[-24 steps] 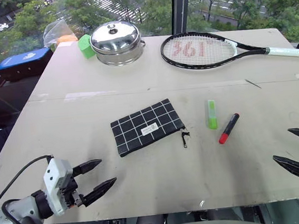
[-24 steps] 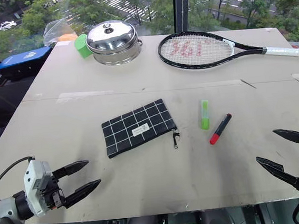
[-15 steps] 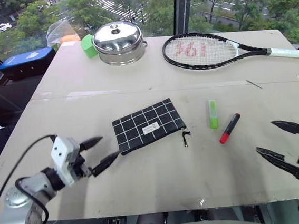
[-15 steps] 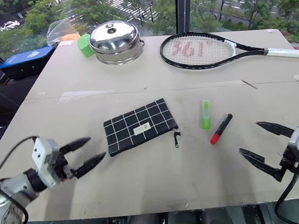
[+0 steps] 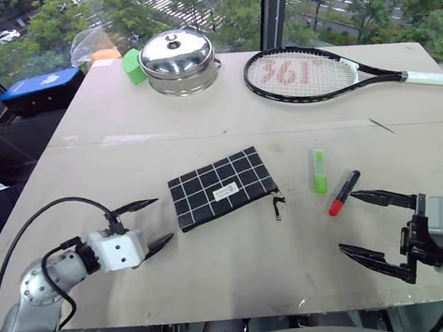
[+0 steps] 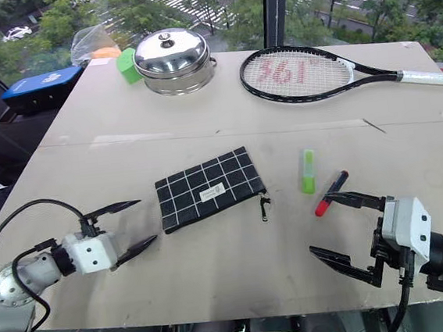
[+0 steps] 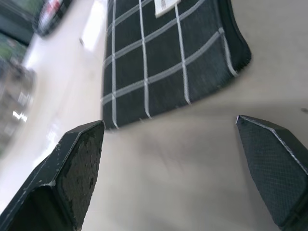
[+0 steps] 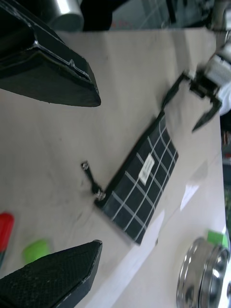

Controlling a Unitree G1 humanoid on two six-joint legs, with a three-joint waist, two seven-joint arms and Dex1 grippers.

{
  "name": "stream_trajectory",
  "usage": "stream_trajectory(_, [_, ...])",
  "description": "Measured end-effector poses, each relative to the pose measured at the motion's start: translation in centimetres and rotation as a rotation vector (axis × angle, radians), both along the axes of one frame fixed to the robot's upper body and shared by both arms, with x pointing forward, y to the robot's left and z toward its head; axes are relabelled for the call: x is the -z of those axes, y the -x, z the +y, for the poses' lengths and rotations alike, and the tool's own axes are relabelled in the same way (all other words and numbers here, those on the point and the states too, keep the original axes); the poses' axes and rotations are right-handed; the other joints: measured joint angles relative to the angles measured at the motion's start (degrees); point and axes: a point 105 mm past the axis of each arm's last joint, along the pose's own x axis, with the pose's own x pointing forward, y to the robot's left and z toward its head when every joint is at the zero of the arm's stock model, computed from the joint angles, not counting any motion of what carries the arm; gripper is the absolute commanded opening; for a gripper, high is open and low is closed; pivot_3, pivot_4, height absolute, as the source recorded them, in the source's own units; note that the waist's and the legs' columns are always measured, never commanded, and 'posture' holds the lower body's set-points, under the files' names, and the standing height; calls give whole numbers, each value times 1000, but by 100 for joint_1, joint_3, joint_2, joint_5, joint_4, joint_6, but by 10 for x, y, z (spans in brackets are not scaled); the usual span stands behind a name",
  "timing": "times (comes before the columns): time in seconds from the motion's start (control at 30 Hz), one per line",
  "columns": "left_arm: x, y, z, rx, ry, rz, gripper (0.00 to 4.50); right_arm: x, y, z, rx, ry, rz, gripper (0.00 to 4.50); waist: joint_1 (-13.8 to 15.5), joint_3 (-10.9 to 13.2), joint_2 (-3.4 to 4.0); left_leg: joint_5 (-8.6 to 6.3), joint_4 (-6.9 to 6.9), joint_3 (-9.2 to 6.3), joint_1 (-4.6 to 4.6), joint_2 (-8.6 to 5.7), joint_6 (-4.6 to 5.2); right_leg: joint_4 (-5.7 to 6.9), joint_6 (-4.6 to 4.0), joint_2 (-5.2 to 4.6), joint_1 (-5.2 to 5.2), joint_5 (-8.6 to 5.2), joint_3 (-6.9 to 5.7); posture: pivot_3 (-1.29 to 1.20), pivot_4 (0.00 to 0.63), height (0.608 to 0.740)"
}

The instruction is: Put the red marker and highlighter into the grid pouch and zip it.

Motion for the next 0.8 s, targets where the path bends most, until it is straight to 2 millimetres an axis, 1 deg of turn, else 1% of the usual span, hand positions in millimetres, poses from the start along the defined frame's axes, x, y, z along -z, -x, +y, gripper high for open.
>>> stream_trajectory(0.07, [1,-5,-6,7,4,-24,4441,0,0,1,3,-2,-3,4484,3,-7,5,1,0,0,2,0,1,1,1,3,2,0,-6,0,150,740])
stream_trajectory(0.13, [2,-16,-18,18,16,-53,4441,-1,-1,3,0,-5,-6,4484,10,-16,14,1,2,1,6,-2,2,2,2,21,9,0,-12,0,150,740])
stream_trajectory(0.17, [2,-18,-19,21,15,-59,4441,0,-1,4,-1,-6,-5,4484,10,-16,14,1,2,0,9,-2,2,2,2,32,13,0,-13,0,150,740])
stream_trajectory(0.27, [2,-31,-32,36,4,-91,4441,-1,-1,6,4,-6,-12,4484,33,-25,29,1,4,0,27,-2,2,1,3,42,35,-1,-15,0,150,740])
stream_trajectory(0.43, [4,-44,-51,49,-12,-129,4441,0,-1,6,46,-5,-19,4484,45,-42,43,1,6,-1,37,-2,3,4,6,43,45,-2,-13,0,150,740])
stream_trajectory(0.47, [5,-45,-53,54,-18,-129,3938,-1,-1,7,52,-6,-22,4500,57,-47,49,1,9,-1,37,-2,3,6,7,44,45,-2,-13,0,150,740])
stream_trajectory(0.5, [8,-46,-56,59,-27,-114,3751,-2,0,7,65,-10,-30,4500,57,-51,52,1,10,0,38,-2,3,6,7,45,46,-2,-12,0,150,740])
stream_trajectory(0.57, [11,-45,-57,62,-33,-95,3022,0,-1,8,86,-14,-27,4500,55,-55,53,2,10,-1,39,-1,3,7,7,48,45,-2,-11,0,150,740])
stream_trajectory(0.63, [15,-45,-57,64,-37,-65,2123,0,-4,9,126,-17,-31,4500,55,-56,55,2,10,-1,39,-1,3,8,7,47,45,-2,-11,0,150,740])
stream_trajectory(0.67, [16,-44,-57,66,-37,-50,1565,1,-5,10,138,-19,-28,4500,55,-56,55,2,10,-1,40,-1,3,8,7,48,45,-2,-11,0,150,740])
stream_trajectory(0.8, [11,-48,-51,44,1,9,12,3,-17,19,210,-15,-57,4500,-7,-60,60,2,10,-1,40,1,3,9,7,48,44,-3,-10,0,150,740])
